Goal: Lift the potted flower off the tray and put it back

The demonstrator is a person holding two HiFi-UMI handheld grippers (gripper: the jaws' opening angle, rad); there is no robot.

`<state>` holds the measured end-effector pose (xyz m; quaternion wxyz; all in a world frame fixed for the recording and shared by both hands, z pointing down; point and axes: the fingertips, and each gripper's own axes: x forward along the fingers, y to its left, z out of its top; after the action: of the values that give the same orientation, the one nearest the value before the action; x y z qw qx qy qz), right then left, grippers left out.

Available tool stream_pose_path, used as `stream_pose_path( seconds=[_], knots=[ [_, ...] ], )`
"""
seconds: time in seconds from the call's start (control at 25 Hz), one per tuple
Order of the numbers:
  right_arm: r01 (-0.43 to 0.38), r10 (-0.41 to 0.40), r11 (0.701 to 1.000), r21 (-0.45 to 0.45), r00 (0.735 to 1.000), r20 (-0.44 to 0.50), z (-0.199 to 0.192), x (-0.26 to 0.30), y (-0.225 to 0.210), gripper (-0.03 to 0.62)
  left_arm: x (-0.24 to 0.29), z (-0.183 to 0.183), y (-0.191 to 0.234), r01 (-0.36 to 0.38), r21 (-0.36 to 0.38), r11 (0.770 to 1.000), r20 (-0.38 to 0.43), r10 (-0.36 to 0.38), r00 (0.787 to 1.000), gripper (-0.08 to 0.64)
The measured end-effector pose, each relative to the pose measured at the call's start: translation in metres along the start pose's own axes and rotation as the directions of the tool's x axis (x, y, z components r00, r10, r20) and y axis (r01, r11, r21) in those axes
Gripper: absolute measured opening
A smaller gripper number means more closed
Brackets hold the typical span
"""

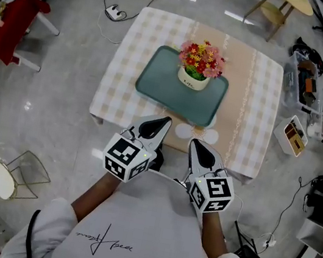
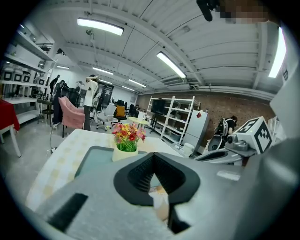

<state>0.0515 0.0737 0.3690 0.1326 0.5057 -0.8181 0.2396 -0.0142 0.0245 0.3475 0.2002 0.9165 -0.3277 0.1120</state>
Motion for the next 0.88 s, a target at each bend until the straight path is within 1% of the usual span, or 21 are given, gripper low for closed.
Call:
stream_pose_path(
  seconds=[0.16,0.24,0.36,0.52,0.6,0.76,0.88],
  knots=[
    [0.033,-0.033,0.999,0.008,0.999,0.033,0.018,0.017,-0.004,0.008,0.004,0.013,0.033,-0.042,0.0,0.999,0.019,0.042,0.999,-0.002],
    [0.041,-0.042,0.999,0.017,0.998,0.044,0.024,0.026,-0.005,0.008,0.006,0.015,0.043,-0.037,-0.007,0.999,0.02,0.037,0.999,-0.002],
    [0.051,-0.051,0.999,0.002,0.998,0.039,0.029,0.038,-0.005,0.008,0.012,0.019,0.057,-0.021,0.003,1.0,0.019,0.021,1.0,-0.002],
    [0.127,-0.127,0.992,0.004,0.991,0.037,0.039,0.052,-0.023,0.008,0.024,0.026,0.081,-0.033,0.026,0.999,0.007,0.033,0.999,-0.002],
    [0.15,-0.15,0.989,0.018,0.988,0.031,0.037,0.053,-0.029,0.008,0.026,0.024,0.083,-0.019,0.027,0.999,-0.005,0.019,1.0,-0.002],
    [0.155,-0.155,0.988,0.02,0.988,0.025,0.03,0.052,-0.027,0.009,0.025,0.014,0.078,0.016,0.019,1.0,-0.017,-0.016,1.0,-0.002],
    [0.149,-0.15,0.988,0.025,0.988,0.024,0.029,0.058,-0.03,0.008,0.036,0.009,0.081,0.012,0.023,1.0,-0.044,-0.011,0.999,-0.002]
  ],
)
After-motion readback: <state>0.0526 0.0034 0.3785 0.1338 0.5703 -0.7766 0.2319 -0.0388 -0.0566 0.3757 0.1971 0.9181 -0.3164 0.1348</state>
